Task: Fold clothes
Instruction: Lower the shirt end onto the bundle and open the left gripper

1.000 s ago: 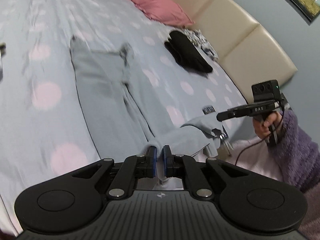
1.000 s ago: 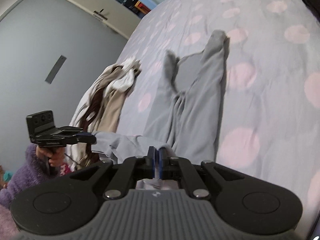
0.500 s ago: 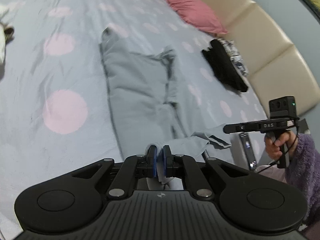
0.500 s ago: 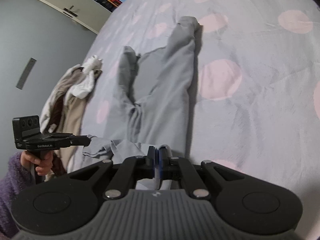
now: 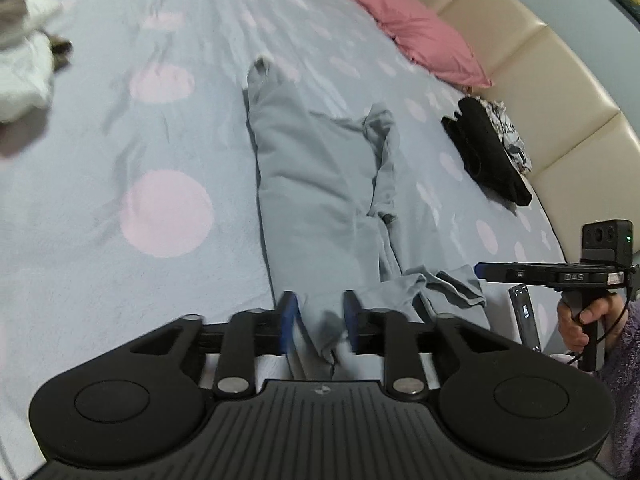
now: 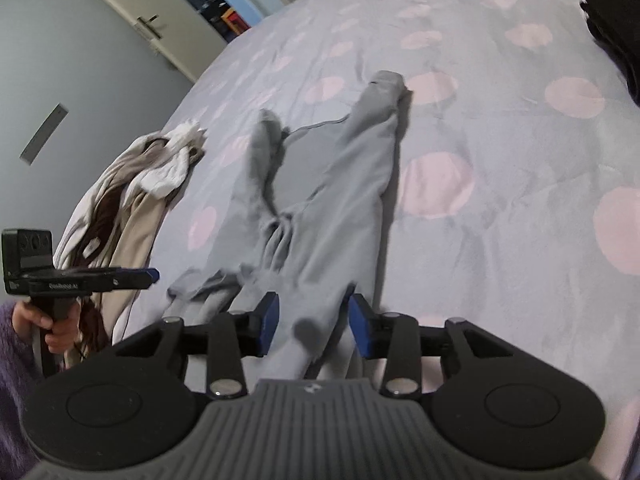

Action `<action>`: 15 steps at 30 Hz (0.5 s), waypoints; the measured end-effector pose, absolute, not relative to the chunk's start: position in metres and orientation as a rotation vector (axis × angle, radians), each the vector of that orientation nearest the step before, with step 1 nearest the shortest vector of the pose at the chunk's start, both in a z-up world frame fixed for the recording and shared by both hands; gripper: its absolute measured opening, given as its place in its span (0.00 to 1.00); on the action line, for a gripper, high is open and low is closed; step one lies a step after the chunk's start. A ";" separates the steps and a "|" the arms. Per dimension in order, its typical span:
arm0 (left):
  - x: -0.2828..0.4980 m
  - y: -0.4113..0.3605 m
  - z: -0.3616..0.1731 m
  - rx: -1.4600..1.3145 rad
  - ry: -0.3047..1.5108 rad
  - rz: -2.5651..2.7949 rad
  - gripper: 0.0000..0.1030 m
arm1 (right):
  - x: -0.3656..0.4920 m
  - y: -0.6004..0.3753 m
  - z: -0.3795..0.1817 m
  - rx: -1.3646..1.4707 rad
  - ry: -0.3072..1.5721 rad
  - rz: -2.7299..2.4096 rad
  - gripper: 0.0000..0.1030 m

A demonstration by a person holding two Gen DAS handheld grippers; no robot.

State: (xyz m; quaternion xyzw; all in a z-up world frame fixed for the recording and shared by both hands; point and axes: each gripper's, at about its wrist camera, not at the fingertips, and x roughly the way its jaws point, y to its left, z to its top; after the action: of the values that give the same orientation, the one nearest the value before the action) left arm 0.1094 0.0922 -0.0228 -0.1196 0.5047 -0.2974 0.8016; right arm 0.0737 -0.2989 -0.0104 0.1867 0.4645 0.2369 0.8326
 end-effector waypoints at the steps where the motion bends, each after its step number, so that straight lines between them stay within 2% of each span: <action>1: 0.102 0.095 -0.018 -0.246 1.066 -0.640 0.30 | 0.067 -0.298 -0.010 0.370 0.983 0.504 0.41; 6: 0.059 0.106 -0.006 -0.206 1.033 -0.661 0.40 | 0.039 -0.294 -0.015 0.318 0.998 0.519 0.41; 11: 0.021 0.105 -0.020 -0.171 1.049 -0.667 0.42 | 0.018 -0.291 -0.028 0.316 1.016 0.496 0.41; 14: 0.012 0.097 -0.032 -0.168 1.048 -0.652 0.42 | 0.015 -0.290 -0.035 0.353 1.021 0.484 0.34; 15: 0.012 0.093 -0.035 -0.178 1.047 -0.655 0.42 | 0.014 -0.290 -0.038 0.361 1.026 0.481 0.29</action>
State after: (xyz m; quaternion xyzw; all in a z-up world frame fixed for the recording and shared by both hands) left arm 0.0117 0.0935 -0.0352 -0.0834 0.4903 -0.3066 0.8116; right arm 0.0139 -0.2897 -0.0381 0.1702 0.4834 0.2265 0.8283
